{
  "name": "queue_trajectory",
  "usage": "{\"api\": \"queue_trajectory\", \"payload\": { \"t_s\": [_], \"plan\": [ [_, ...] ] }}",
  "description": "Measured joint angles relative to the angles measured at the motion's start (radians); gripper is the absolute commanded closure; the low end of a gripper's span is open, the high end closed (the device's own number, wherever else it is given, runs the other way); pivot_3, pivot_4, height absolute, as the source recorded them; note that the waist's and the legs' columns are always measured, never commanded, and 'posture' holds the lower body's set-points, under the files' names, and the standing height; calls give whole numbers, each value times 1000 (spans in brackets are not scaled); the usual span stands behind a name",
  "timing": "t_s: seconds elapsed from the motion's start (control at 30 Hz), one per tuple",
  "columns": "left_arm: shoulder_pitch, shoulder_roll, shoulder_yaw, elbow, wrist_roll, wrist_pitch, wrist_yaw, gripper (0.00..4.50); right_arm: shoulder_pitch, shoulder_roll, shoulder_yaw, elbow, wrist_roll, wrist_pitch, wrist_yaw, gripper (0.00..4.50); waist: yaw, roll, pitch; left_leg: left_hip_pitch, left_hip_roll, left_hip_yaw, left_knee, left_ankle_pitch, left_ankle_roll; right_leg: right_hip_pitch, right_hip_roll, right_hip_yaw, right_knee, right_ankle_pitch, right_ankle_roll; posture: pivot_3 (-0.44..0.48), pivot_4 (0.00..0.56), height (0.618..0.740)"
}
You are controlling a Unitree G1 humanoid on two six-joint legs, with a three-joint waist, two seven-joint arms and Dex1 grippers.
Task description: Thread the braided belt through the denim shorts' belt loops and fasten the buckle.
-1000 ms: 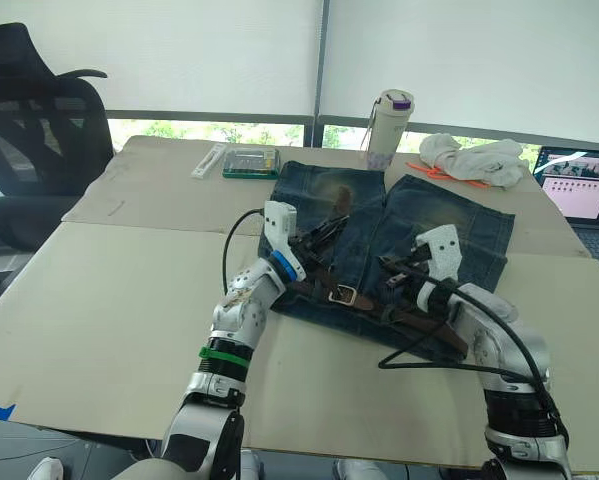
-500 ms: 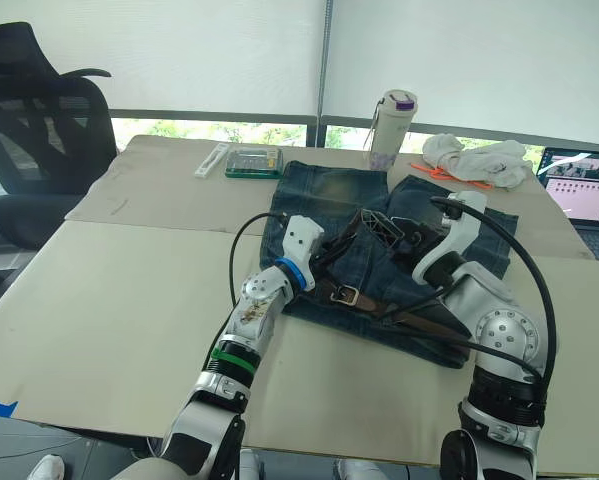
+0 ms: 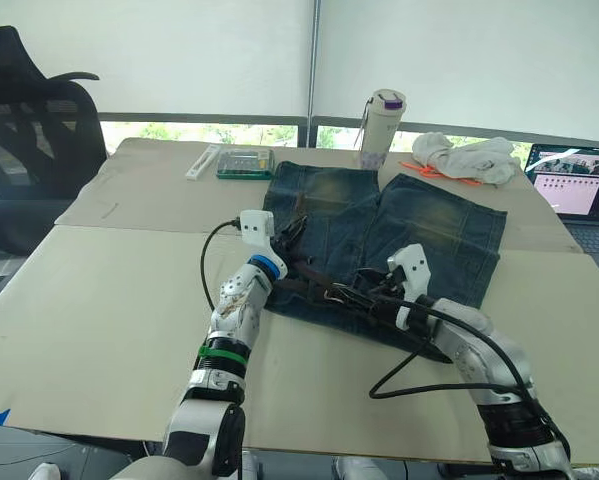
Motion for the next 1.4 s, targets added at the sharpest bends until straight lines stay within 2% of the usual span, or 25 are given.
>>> {"api": "queue_trajectory", "payload": {
  "t_s": [0.13,0.17,0.23,0.27,0.47,0.77,1.07,1.4],
  "plan": [
    [36,2,25,-26,-20,37,35,4500,-53,-26,58,142,-80,-93,70,3330,-4,0,0,1,0,0,1,0,0,0,0,0,3,0,0,0,150,737],
    [48,1,30,-36,-28,41,45,4500,-70,-23,69,183,-93,-113,84,3519,-5,0,0,1,0,0,1,0,0,0,0,0,3,0,0,0,150,737],
    [60,-2,35,-51,-31,57,64,4500,-100,-15,85,247,-120,-145,96,4355,-5,0,0,2,0,0,1,0,0,0,0,0,4,0,0,0,150,737],
    [61,-3,38,-54,-32,61,70,4500,-113,-12,91,272,-129,-162,103,4435,-5,0,0,1,0,0,1,0,0,0,0,0,4,0,0,0,150,737],
    [66,-3,49,-80,-50,77,95,4500,-160,3,107,358,-176,-224,138,4435,-3,0,0,2,0,0,1,0,0,0,0,0,4,0,0,0,150,737],
    [72,-2,62,-80,-63,78,114,4500,-163,6,117,366,-196,-248,170,4435,-5,0,0,3,0,0,1,0,0,0,0,0,5,0,0,0,150,737],
    [60,0,109,-42,-72,78,205,4500,-155,8,105,367,-194,-248,186,4435,-7,0,0,4,0,0,1,0,0,1,0,1,6,0,0,0,150,737],
    [59,-1,124,-36,-96,78,241,4500,-155,6,114,377,-216,-273,204,4435,-10,0,0,6,0,1,1,0,-1,1,0,1,8,0,0,0,150,737]
  ]
}}
